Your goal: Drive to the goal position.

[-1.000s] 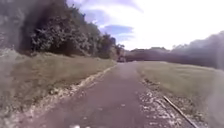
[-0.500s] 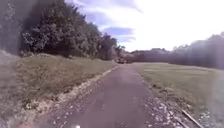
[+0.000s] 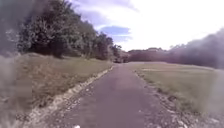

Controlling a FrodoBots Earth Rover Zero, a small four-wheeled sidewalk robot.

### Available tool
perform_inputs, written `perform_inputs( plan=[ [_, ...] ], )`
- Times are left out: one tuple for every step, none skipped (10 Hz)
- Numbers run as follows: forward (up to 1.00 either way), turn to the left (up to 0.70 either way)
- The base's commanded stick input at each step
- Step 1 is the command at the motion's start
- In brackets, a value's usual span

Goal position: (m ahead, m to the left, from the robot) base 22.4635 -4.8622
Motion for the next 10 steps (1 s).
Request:
perform_inputs(
  plan=[
    [1.0,0.0],
    [1.0,0.0],
    [1.0,0.0],
    [1.0,0.0],
    [1.0,0.0],
    [1.0,-0.21],
    [1.0,-0.4],
    [1.0,-0.4],
    [1.0,-0.19],
    [1.0,0.0]
  ],
)
